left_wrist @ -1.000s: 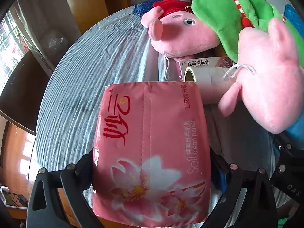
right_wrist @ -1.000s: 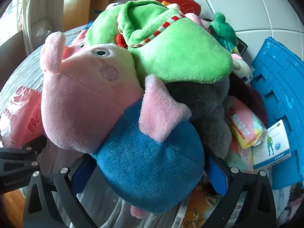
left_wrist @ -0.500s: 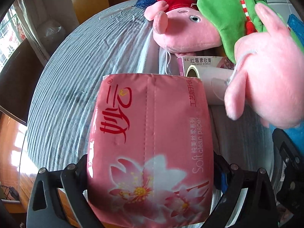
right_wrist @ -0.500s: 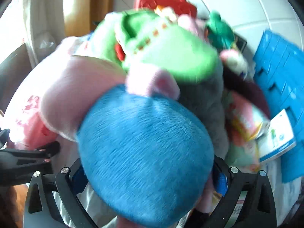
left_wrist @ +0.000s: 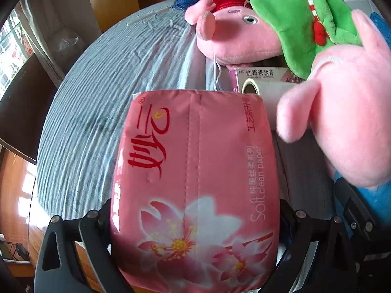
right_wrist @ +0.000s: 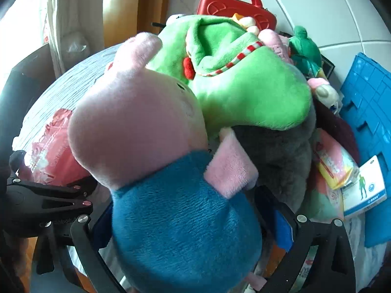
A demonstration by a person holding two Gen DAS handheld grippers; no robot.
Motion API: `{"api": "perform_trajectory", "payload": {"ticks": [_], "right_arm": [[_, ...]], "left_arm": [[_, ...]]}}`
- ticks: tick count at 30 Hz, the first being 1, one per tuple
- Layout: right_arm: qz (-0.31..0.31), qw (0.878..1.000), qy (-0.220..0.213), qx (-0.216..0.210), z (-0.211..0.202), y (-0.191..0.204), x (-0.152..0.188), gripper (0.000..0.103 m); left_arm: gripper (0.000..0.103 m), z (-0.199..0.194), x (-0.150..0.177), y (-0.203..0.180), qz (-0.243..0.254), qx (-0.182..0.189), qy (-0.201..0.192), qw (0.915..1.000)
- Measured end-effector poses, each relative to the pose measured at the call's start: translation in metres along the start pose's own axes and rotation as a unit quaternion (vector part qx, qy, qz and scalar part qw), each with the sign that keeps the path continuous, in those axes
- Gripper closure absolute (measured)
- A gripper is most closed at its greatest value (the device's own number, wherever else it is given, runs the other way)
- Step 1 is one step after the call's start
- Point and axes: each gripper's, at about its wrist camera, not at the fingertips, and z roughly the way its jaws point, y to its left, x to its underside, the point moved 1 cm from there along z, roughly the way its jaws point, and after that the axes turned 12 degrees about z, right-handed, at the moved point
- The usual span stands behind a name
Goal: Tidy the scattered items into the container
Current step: 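Lift the tissue pack with left tool while right tool carries the pig toward the crate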
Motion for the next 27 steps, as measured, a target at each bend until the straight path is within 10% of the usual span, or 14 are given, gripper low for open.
{"api": "perform_trajectory", "payload": {"ticks": [10,27], "right_arm": [[0.034,0.999,-0.004,-0.020,-0.011,-0.001,-0.020,0.019],[0.085,0.980,-0.179,0.028,-0.181,-0.015,-0.102,0.019]], "left_arm": [[0.013,-0.049,-0.003,-0.001,0.012,-0.027,-0.055,0.9980],[0.012,-0.192,-0.087,0.020,0.044,0.010,-0.235,0.9710]]}}
